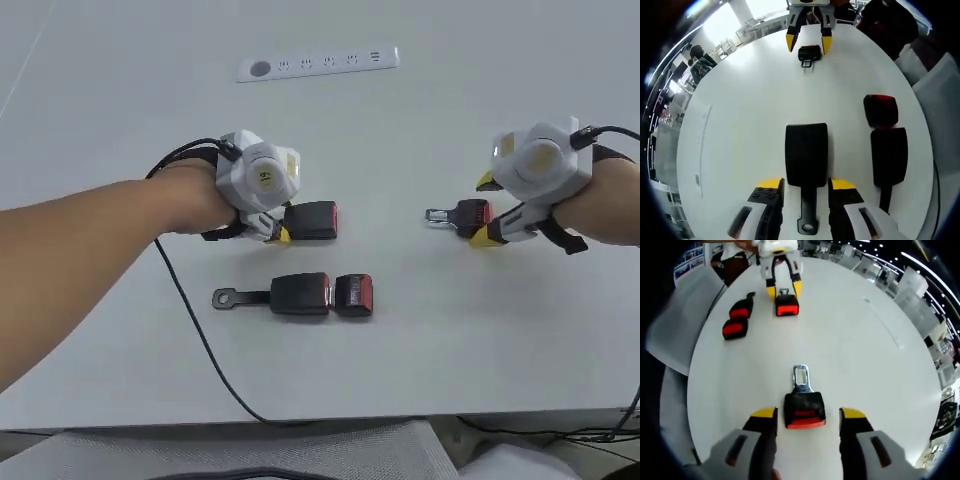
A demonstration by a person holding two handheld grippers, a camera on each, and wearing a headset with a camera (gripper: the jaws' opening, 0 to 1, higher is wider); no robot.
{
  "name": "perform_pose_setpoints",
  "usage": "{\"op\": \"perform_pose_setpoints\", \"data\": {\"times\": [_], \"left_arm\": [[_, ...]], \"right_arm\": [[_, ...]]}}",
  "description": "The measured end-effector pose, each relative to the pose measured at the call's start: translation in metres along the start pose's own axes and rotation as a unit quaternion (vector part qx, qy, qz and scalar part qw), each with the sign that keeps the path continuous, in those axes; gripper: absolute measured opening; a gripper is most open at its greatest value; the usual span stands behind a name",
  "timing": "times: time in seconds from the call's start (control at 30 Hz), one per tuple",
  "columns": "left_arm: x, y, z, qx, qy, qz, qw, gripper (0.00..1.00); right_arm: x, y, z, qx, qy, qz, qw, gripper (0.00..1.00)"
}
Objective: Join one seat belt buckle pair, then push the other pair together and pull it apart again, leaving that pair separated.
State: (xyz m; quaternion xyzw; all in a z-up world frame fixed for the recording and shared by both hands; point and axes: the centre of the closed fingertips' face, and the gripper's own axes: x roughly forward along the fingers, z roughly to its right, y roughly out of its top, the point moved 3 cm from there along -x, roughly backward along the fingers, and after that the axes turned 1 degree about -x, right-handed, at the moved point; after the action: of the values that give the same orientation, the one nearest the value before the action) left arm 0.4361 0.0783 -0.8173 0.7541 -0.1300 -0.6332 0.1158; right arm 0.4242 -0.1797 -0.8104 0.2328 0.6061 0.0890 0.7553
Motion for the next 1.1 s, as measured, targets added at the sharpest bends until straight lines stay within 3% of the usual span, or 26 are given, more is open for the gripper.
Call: {"op": "perform_pose_setpoints", "data": {"times": [0.13, 0.23, 0.4, 0.5, 0.6, 0.67, 0.77, 0.8, 0.83, 0.87, 0.9, 0.93, 0.97, 1.0, 1.1], "left_arm": [[-0.014, 0.002, 0.001, -0.018, 0.015, 0.022, 0.9995, 0.43], [-0.029, 0.000, 0.003, -0.028, 0.030, 0.030, 0.9987, 0.44], [-0.062, -0.001, 0.014, -0.082, 0.069, 0.081, 0.9910, 0.51], [-0.081, -0.013, 0.028, -0.139, 0.093, 0.115, 0.9792, 0.57], [-0.092, -0.028, 0.044, -0.151, 0.096, 0.120, 0.9765, 0.63], [-0.102, -0.036, 0.056, -0.167, 0.099, 0.130, 0.9724, 0.66], [-0.115, -0.045, 0.073, -0.208, 0.106, 0.154, 0.9602, 0.72], [-0.118, -0.048, 0.076, -0.215, 0.109, 0.154, 0.9582, 0.75], [-0.123, -0.052, 0.079, -0.231, 0.121, 0.163, 0.9516, 0.77], [-0.126, -0.054, 0.082, -0.243, 0.124, 0.168, 0.9474, 0.81], [-0.130, -0.057, 0.085, -0.260, 0.130, 0.177, 0.9402, 0.81], [-0.133, -0.057, 0.088, -0.263, 0.134, 0.184, 0.9376, 0.81], [-0.135, -0.058, 0.092, -0.258, 0.134, 0.185, 0.9387, 0.82], [-0.137, -0.061, 0.099, -0.262, 0.135, 0.187, 0.9370, 0.83], [-0.142, -0.067, 0.109, -0.279, 0.143, 0.192, 0.9301, 0.87]], "right_arm": [[-0.013, 0.010, -0.007, 0.030, -0.012, 0.029, 0.9990, 0.54], [-0.025, 0.020, -0.016, 0.026, -0.027, 0.054, 0.9978, 0.54], [-0.043, 0.031, -0.037, 0.040, -0.046, 0.088, 0.9943, 0.57], [-0.053, 0.031, -0.050, 0.075, -0.056, 0.112, 0.9893, 0.62], [-0.061, 0.027, -0.058, 0.089, -0.066, 0.122, 0.9863, 0.69], [-0.069, 0.025, -0.065, 0.099, -0.076, 0.127, 0.9841, 0.73], [-0.076, 0.021, -0.082, 0.118, -0.068, 0.133, 0.9817, 0.77], [-0.078, 0.021, -0.086, 0.116, -0.069, 0.133, 0.9818, 0.79], [-0.081, 0.020, -0.090, 0.116, -0.074, 0.135, 0.9813, 0.81], [-0.083, 0.019, -0.092, 0.118, -0.076, 0.138, 0.9803, 0.84], [-0.087, 0.018, -0.095, 0.131, -0.080, 0.144, 0.9776, 0.86], [-0.089, 0.018, -0.097, 0.135, -0.083, 0.147, 0.9763, 0.87], [-0.091, 0.017, -0.099, 0.140, -0.085, 0.150, 0.9749, 0.89], [-0.094, 0.015, -0.102, 0.142, -0.090, 0.152, 0.9739, 0.92], [-0.100, 0.011, -0.105, 0.154, -0.101, 0.160, 0.9698, 0.97]]}}
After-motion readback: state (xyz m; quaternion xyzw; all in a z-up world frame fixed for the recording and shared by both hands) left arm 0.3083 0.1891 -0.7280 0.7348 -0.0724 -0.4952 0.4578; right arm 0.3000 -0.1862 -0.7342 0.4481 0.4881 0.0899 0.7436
